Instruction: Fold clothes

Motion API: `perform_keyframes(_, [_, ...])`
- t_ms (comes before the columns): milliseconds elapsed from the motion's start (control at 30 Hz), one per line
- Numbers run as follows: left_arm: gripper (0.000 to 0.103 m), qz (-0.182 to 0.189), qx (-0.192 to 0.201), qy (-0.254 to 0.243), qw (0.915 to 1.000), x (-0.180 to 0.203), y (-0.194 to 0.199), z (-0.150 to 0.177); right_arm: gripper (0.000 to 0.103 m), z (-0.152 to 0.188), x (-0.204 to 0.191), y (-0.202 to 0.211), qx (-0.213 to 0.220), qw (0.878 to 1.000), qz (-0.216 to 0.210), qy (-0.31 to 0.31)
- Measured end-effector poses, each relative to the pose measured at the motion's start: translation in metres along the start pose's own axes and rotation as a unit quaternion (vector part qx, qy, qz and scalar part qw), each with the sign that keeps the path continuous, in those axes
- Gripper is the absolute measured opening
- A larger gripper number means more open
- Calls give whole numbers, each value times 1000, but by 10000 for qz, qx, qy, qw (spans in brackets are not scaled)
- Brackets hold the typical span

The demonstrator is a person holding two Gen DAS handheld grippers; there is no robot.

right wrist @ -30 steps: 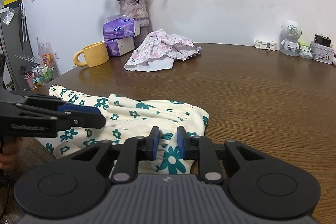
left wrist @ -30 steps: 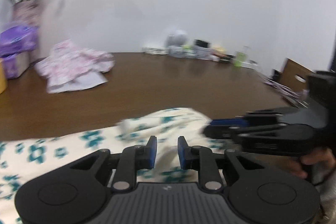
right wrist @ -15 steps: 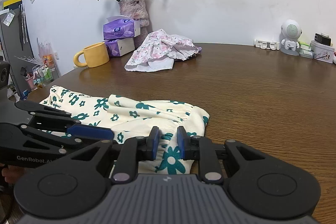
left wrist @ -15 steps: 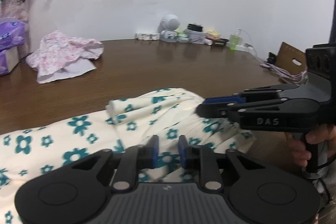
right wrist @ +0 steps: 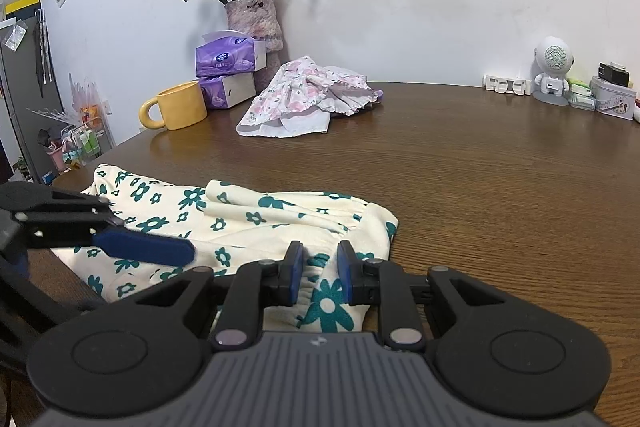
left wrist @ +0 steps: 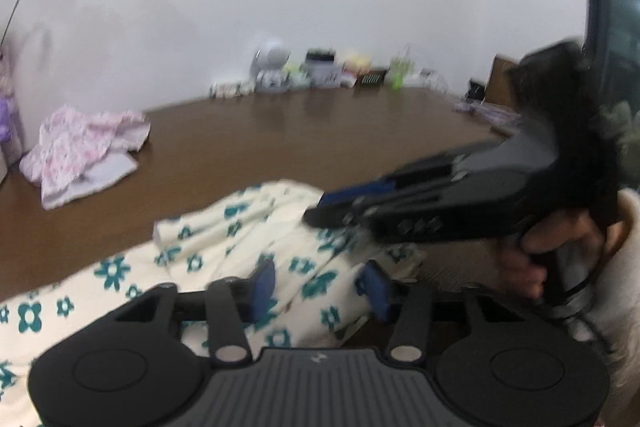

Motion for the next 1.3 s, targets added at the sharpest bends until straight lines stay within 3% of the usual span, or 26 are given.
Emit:
perform_keyframes(300, [24,-145,-66,68,9998,-24,4,16,19,0,-1,0,-7,10000,5,19])
perform_keyframes(800, [27,-176,29,197,9996,-26,7,20,20,-1,0,1,36,10000,-18,-28])
perform_keyframes(1033, [27,-123,15,265,9996,-28,6,21,26,-6,22,25,521,9950,-143,-836])
perform_keyframes(1300, [27,-101,6,297,9995,-28,7,21,34,16,50,35,456,9746,-519,-2131])
Point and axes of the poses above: each gripper's, at about its wrist camera, not at the fingertips, and y roughly against the way its jaws point, x to its right, z to its underside, the point moved 5 cm from there along -y, roughly the way its jaws point, and after that the axes turned 10 degrees about -z, right-handed, at the moved point
